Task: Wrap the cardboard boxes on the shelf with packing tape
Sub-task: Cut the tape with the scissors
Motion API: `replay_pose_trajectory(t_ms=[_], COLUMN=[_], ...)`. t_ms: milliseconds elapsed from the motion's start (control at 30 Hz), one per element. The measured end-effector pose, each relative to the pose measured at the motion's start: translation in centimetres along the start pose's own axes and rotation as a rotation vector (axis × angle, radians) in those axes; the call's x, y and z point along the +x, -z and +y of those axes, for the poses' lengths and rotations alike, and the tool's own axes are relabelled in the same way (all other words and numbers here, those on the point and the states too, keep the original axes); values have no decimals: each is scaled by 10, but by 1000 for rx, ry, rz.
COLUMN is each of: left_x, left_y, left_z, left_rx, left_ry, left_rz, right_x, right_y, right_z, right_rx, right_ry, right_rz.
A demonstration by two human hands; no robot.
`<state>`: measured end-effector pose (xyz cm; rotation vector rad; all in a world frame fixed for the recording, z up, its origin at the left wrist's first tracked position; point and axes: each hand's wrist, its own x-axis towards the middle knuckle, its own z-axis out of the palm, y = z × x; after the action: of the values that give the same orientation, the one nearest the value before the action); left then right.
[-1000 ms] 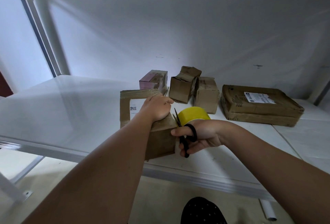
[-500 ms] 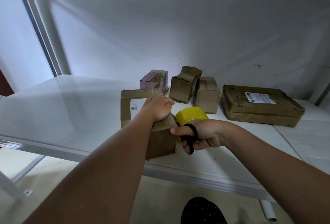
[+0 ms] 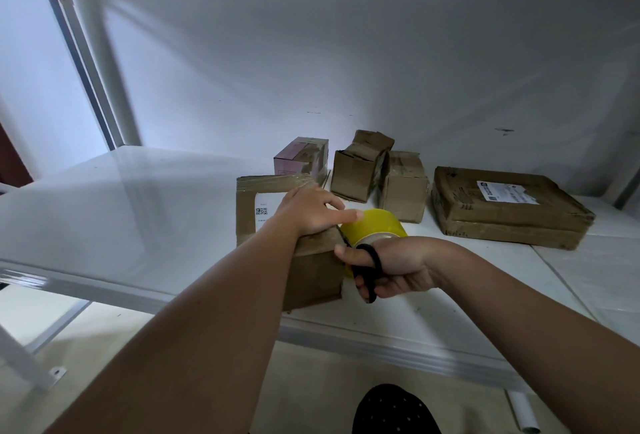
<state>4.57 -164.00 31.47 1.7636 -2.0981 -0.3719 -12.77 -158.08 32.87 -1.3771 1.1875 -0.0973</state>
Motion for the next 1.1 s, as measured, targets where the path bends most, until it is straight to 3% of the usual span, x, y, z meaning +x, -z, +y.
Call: replay_pose_trajectory(t_ms=[367, 733, 1100], left_x=[10, 8, 17], left_y=[5, 8, 8], left_z=[23, 32, 30], left_rx=[261, 89, 44], left_ry=[176, 307, 347], left_rz=[-257, -222, -311], right_x=[2, -11, -3], right_y=[-5, 10, -4], right_z=[2, 4, 4], right_rx=[168, 53, 164], right_ry=[26, 27, 11], right_rz=[-36, -21, 30])
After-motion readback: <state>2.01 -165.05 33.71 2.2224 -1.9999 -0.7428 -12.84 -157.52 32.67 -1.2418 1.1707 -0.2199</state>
